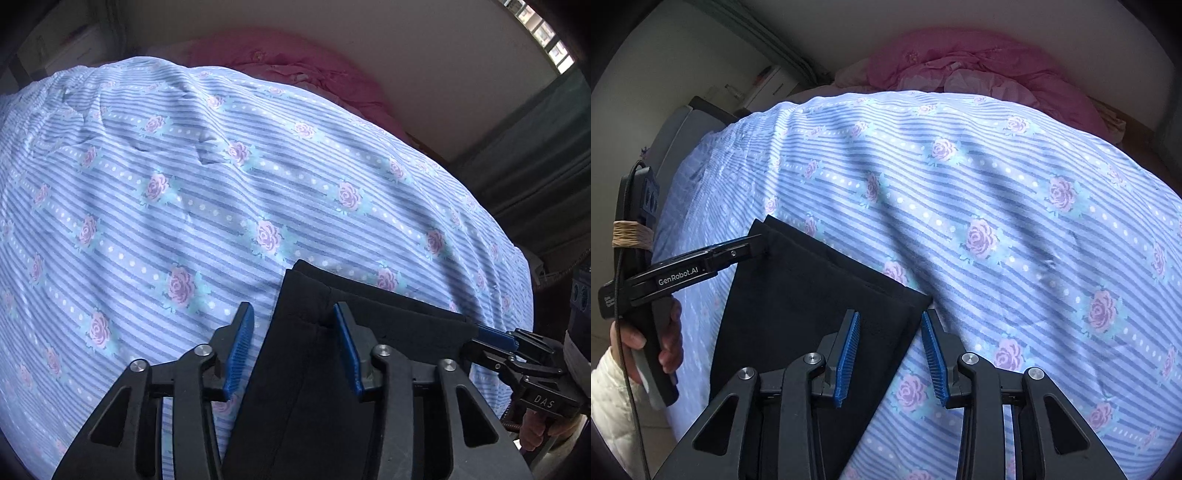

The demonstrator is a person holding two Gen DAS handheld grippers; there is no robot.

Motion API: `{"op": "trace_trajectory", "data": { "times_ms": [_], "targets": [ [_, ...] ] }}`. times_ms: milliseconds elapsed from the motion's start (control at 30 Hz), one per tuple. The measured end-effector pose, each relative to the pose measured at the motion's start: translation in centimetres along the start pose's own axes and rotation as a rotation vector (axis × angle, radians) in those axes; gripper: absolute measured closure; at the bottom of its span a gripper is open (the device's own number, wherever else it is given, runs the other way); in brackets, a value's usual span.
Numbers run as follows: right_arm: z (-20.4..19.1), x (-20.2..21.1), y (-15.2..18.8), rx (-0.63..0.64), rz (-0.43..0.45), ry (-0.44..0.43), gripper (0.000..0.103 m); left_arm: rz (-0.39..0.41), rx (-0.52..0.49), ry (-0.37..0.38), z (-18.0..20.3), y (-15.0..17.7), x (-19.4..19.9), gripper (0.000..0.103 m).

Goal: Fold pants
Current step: 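Grasp the strip's end with both tools and lift it to fold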

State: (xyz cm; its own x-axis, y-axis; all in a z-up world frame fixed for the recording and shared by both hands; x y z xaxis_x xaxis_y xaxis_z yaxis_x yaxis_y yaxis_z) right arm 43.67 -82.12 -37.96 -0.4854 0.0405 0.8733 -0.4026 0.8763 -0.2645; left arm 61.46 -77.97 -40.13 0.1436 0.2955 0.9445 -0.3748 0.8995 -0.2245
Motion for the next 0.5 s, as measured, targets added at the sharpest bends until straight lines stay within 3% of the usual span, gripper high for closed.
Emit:
{"op": "trace_trajectory", "data": {
  "times_ms": [200, 400, 500],
  "targets": [
    [0.3, 0.5, -0.2, 0.023, 0.012, 0.019, 0.086, 0.026, -0.042, -0.007, 0.3, -0.2, 1.2, 0.091],
    [-0.5, 2.3, -1.0, 0.073, 0.061, 0.026, 0.096, 0.052, -0.030, 0.015, 0.3, -1.0, 2.0, 0.096],
    [-0.6, 2.7, -1.6, 0.072, 0.078, 0.037, 0.097, 0.067, -0.028, 0.036, 0.6, -1.8, 2.2, 0.097]
  ]
}}
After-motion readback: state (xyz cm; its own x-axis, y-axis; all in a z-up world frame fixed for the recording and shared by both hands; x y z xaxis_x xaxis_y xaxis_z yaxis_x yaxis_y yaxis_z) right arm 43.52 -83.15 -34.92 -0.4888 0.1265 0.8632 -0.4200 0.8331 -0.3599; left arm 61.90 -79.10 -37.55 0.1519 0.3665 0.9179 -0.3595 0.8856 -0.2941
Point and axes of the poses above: each gripper's, at about its wrist camera, not at the fingertips, and x roughly against the way its jaws point, z to its right, y to its underside, the point moved 9 cm from there along -x, roughly the way its jaws point, and after that the axes turned 1 degree about y, right-handed, at the moved point
